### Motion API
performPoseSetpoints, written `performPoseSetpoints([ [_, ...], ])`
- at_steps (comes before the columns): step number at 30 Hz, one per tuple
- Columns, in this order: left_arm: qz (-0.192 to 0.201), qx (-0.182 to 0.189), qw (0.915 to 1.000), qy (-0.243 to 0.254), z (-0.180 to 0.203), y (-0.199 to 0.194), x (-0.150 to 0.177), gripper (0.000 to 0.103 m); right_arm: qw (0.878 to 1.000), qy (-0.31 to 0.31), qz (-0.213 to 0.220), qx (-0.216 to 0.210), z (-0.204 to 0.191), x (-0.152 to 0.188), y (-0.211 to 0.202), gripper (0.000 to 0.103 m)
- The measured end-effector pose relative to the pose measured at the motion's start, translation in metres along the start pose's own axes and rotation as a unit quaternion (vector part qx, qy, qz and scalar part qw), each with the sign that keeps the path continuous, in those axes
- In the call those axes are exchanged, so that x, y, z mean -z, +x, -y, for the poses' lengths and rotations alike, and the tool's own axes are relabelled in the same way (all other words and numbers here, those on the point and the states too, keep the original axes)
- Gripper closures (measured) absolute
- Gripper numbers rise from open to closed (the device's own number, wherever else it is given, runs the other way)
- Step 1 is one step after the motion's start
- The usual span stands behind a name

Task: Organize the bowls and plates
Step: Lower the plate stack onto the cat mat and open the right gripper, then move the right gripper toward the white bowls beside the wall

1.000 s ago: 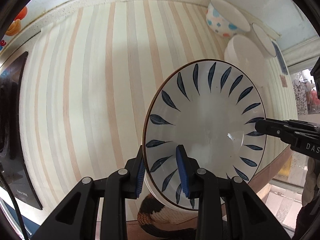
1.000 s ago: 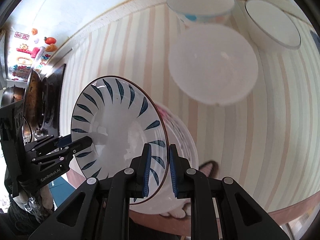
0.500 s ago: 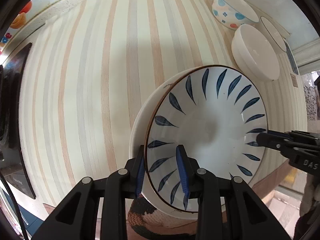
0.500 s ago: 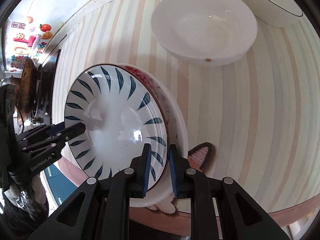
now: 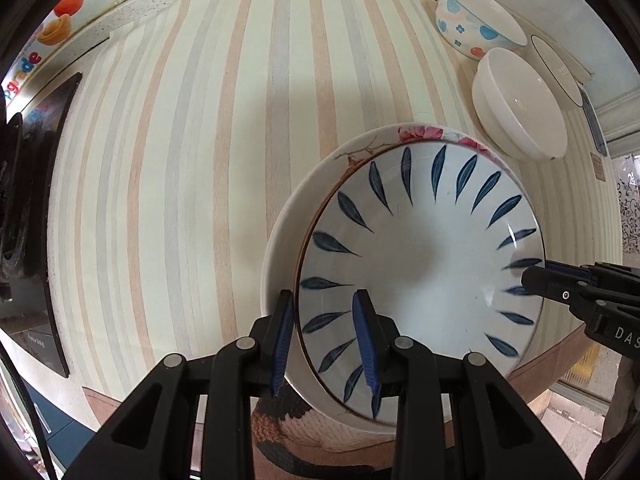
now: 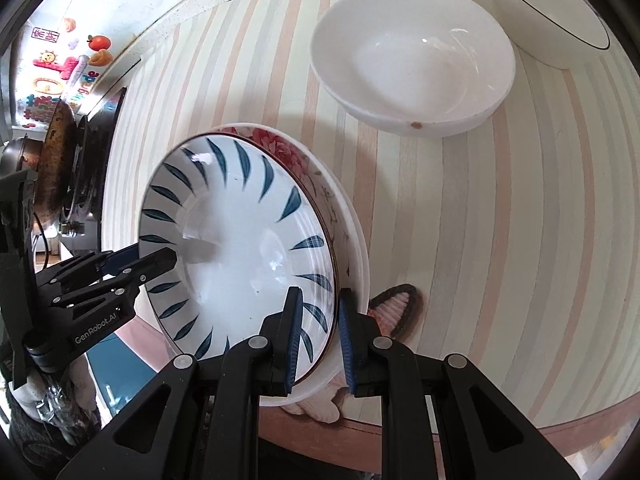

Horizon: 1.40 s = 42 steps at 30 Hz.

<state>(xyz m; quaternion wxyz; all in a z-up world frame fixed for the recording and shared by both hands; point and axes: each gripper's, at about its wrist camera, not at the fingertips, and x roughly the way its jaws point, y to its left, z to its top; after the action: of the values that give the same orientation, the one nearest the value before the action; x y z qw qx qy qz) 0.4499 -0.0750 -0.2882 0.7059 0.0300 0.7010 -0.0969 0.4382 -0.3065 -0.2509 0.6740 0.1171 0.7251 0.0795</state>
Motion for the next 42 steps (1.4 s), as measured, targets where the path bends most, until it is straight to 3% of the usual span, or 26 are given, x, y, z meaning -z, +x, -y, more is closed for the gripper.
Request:
performPoseSetpoints([
  [10, 0.021, -0.024, 0.9995, -0.005, 0.003, -0.014, 0.01, 0.075, 1.0, -0.004, 0.01, 0.015, -0.009, 0.006, -0.003, 0.081],
  [16, 0.078, -0.044, 0.9959, -0.011, 0.005, -0.06, 0.035, 0.075, 0.998, -0.006, 0.055, 0.033, -0.024, 0.023, -0.029, 0.081],
  [25, 0.145, -0.035, 0.9888, -0.012, 0.004, -0.134, 0.083, 0.075, 0.991, -0.011, 0.13, 0.036, -0.059, 0.088, -0.082, 0.081],
  [30, 0.162, -0.026, 0.9864, -0.006, 0.01, -0.165, 0.115, 0.075, 0.984, -0.022, 0.175, 0.038, -0.085, 0.134, -0.123, 0.081],
  [42, 0.222, -0.023, 0.9746, 0.011, 0.025, -0.208, 0.173, 0.075, 0.969, -0.046, 0.241, 0.043, -0.132, 0.229, -0.186, 0.081],
])
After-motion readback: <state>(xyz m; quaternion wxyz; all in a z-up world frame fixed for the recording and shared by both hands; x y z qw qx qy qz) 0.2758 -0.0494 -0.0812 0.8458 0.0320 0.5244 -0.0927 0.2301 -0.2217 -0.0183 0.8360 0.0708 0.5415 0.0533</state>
